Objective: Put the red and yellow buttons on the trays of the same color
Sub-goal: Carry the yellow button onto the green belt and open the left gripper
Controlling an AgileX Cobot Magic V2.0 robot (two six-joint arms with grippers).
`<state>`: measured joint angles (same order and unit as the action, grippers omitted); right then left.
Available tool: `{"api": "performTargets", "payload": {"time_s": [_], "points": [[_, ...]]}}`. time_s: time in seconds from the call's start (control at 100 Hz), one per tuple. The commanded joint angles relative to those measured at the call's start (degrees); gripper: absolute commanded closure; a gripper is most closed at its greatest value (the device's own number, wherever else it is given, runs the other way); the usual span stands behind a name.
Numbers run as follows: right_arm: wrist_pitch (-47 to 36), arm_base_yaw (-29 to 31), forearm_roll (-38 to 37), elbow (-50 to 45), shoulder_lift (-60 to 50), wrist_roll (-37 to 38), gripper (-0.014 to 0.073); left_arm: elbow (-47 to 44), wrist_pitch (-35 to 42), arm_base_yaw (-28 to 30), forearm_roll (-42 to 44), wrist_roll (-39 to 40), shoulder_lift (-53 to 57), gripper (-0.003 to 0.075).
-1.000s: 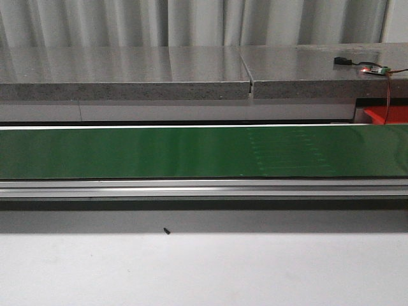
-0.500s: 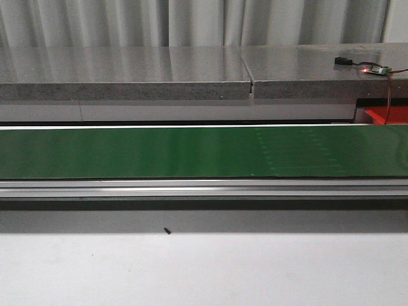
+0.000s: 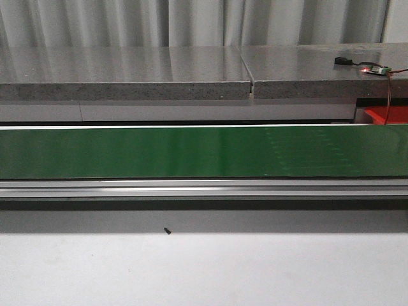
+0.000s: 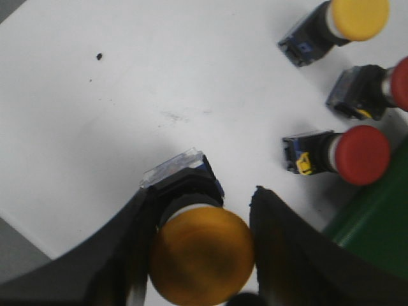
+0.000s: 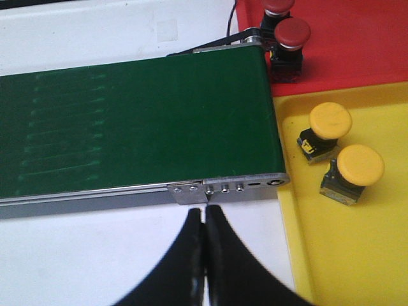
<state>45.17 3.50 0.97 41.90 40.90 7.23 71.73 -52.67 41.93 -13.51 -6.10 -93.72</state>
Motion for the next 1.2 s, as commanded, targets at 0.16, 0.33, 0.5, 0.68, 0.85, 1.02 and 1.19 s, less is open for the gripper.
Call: {"api": "performTargets", "payload": {"time_s": [0.16, 0.33, 0.5, 0.68, 0.85, 1.02, 1.19], "points": [[-3.22, -0.08, -0.45, 2.00, -0.33, -0.03, 0.0661, 3.45, -2.48, -9.54, -2.28, -0.46, 5.50, 0.0553], [-3.22, -0.08, -0.45, 2.00, -0.33, -0.03, 0.0661, 5.83, -3.20, -17.16, -2.28, -0.46, 5.50, 0.0553], [-3.22, -0.08, -0.45, 2.00, -0.33, -0.03, 0.0661, 7.95, -5.65, -22.23, -2.41, -0.46, 2.86, 0.0553], [-3.22, -0.08, -0.45, 2.00, -0.33, -0.03, 0.0661, 13.40, -10.76, -23.56, -4.17, -0.31, -3.14, 0.0553], [-3.22, -0.08, -0.45, 2.00, -0.33, -0.03, 0.0661, 17.80, -15.13, -24.49, -4.06, -0.31, -7.31, 0.0553], [-3.22, -0.08, -0.45, 2.00, -0.33, -0.03, 0.0661, 19.33, -16.17, -24.74, -4.06, -0.46, -8.54, 0.0494], [-3.22, -0.08, -0.45, 2.00, -0.33, -0.03, 0.0661, 20.96, -16.64, -24.74, -4.18, -0.73, -8.54, 0.0285]]}}
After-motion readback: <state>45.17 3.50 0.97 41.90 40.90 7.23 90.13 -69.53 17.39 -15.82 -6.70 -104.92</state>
